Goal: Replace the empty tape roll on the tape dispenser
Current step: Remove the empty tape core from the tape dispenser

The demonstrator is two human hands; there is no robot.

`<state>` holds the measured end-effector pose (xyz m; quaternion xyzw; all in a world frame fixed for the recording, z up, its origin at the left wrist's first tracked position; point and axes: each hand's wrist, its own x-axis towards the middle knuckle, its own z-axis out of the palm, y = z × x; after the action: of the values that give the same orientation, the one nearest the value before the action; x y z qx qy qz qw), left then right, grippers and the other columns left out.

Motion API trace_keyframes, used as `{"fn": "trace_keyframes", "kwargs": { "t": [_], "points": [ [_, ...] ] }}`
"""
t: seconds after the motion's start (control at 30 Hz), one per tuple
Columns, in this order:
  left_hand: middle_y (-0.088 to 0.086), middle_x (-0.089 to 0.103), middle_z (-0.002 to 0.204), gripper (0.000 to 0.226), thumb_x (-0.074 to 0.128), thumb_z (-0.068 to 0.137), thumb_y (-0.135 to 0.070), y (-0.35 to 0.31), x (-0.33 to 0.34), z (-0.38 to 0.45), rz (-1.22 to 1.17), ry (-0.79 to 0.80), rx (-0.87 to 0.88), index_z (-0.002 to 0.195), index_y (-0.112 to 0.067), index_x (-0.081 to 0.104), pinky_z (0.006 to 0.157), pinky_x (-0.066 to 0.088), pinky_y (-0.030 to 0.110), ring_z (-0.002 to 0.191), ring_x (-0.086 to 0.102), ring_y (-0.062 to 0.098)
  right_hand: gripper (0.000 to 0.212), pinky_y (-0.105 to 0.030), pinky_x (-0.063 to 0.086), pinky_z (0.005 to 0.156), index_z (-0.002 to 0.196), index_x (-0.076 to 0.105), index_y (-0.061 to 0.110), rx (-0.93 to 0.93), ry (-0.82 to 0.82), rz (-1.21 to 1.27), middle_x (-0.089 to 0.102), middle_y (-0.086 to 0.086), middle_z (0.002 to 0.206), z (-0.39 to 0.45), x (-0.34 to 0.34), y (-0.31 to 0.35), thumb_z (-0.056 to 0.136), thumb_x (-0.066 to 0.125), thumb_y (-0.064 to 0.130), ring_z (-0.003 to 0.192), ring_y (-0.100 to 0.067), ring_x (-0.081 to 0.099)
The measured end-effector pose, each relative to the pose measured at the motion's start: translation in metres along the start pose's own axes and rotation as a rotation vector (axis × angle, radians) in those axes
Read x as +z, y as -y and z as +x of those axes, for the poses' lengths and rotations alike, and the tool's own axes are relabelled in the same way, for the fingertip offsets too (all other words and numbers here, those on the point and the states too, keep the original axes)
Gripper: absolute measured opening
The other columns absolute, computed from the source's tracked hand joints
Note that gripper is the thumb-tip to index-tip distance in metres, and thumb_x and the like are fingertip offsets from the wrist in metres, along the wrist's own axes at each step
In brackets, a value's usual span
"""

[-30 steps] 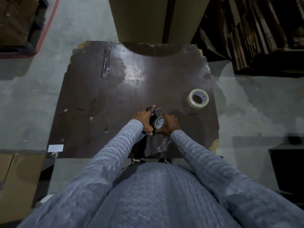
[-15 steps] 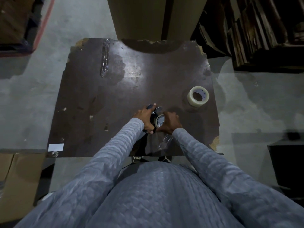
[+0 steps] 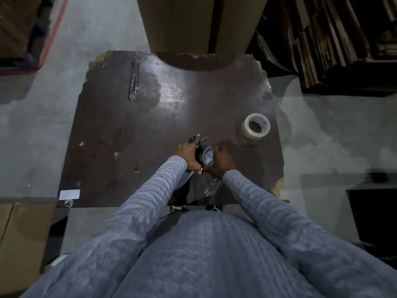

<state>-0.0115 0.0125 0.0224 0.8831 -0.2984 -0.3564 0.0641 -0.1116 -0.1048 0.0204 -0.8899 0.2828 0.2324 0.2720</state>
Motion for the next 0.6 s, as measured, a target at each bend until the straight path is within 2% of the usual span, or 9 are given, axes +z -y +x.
{"fn": "trace_keyframes", "kwargs": {
  "t": [0.1,0.23,0.6],
  "points": [
    [0.015,0.021,0.161,0.141,0.091,0.052,-0.037,-0.0004,-0.0003,-0.0008,-0.003,0.002,-0.008,0.159,-0.034,-0.001,0.106,0.047,0.055,0.138,0.042,0.047,0.09,-0.047,0.048,0.104,0.149,0.033,0.015,-0.014,-0.028,0.01,0.043,-0.02,0.142,0.0014,-0.0022,0.0,0.076,0.081,0.035,0.126,-0.047,0.053],
    [0.012,0.02,0.162,0.14,0.091,0.053,-0.035,-0.0017,0.0008,-0.0013,-0.009,-0.004,-0.011,0.159,-0.034,0.0,0.105,0.046,0.054,0.139,0.04,0.046,0.09,-0.044,0.044,0.109,0.148,0.036,0.014,0.0,-0.024,0.038,0.044,-0.019,0.143,0.0039,-0.0027,-0.0019,0.074,0.084,0.034,0.132,-0.043,0.047],
    [0.014,0.024,0.16,0.138,0.092,0.052,-0.035,-0.0034,0.0024,0.0003,0.002,-0.008,-0.018,0.158,-0.035,0.003,0.105,0.045,0.053,0.139,0.041,0.046,0.084,-0.041,0.044,0.106,0.137,0.046,0.012,-0.005,-0.038,0.048,0.055,-0.019,0.136,0.0054,-0.0049,-0.0057,0.069,0.088,0.035,0.13,-0.04,0.051]
  ]
}}
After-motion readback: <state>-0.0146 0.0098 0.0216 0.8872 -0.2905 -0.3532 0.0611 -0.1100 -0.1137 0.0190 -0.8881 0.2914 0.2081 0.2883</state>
